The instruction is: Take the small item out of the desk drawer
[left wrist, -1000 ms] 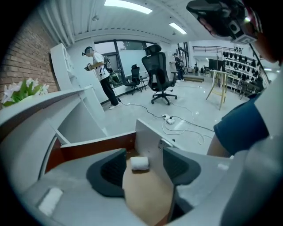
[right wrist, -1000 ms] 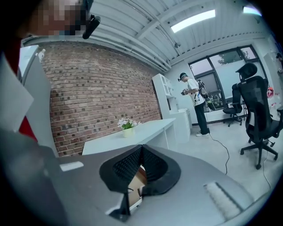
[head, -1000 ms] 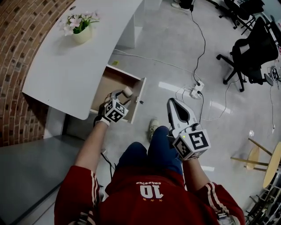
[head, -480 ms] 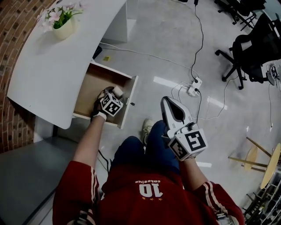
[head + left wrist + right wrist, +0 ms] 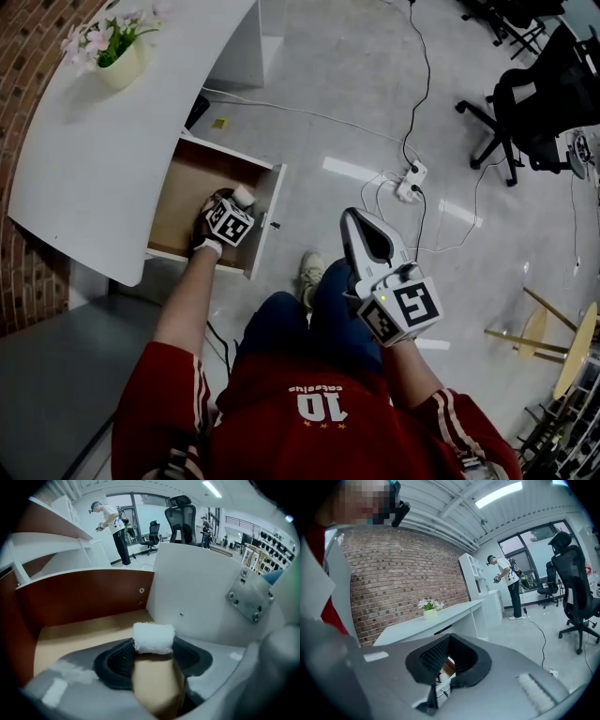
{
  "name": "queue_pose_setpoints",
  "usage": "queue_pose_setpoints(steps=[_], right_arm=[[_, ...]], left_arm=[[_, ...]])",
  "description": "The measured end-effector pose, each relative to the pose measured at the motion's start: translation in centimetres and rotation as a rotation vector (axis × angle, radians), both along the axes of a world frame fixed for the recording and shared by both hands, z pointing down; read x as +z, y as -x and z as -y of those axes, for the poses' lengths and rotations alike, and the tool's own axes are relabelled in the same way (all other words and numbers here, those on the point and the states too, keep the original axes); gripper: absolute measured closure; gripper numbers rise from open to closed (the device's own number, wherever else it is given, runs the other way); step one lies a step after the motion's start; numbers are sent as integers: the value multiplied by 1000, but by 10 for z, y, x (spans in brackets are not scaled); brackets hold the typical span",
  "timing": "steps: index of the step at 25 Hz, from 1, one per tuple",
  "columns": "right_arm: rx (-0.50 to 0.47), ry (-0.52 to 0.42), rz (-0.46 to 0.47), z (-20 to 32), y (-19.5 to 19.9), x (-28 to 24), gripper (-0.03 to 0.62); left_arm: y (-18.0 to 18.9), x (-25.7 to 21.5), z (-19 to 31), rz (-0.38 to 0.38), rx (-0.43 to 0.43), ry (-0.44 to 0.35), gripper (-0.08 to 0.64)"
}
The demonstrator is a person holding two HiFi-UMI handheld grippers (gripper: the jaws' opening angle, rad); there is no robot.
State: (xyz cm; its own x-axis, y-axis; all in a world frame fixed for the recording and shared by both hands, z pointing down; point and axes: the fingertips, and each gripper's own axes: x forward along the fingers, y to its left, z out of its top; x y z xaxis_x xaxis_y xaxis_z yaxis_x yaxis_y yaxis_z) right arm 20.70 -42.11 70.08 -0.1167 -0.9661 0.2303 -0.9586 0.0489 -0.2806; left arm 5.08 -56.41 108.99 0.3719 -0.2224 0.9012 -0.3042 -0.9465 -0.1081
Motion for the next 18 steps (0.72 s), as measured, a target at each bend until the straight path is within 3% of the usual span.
queue_pose_setpoints(steps=[8, 13, 18], right_arm=[[17, 23, -27, -12, -2, -34, 591], [21, 20, -47, -25, 4, -91, 591], [25, 8, -57, -38, 12, -154, 591]], left_arm=[[-4, -52, 4, -45, -21, -4, 301], [-8, -114, -5, -54, 21, -16, 301], [-15, -185, -23, -109, 29, -14, 301]])
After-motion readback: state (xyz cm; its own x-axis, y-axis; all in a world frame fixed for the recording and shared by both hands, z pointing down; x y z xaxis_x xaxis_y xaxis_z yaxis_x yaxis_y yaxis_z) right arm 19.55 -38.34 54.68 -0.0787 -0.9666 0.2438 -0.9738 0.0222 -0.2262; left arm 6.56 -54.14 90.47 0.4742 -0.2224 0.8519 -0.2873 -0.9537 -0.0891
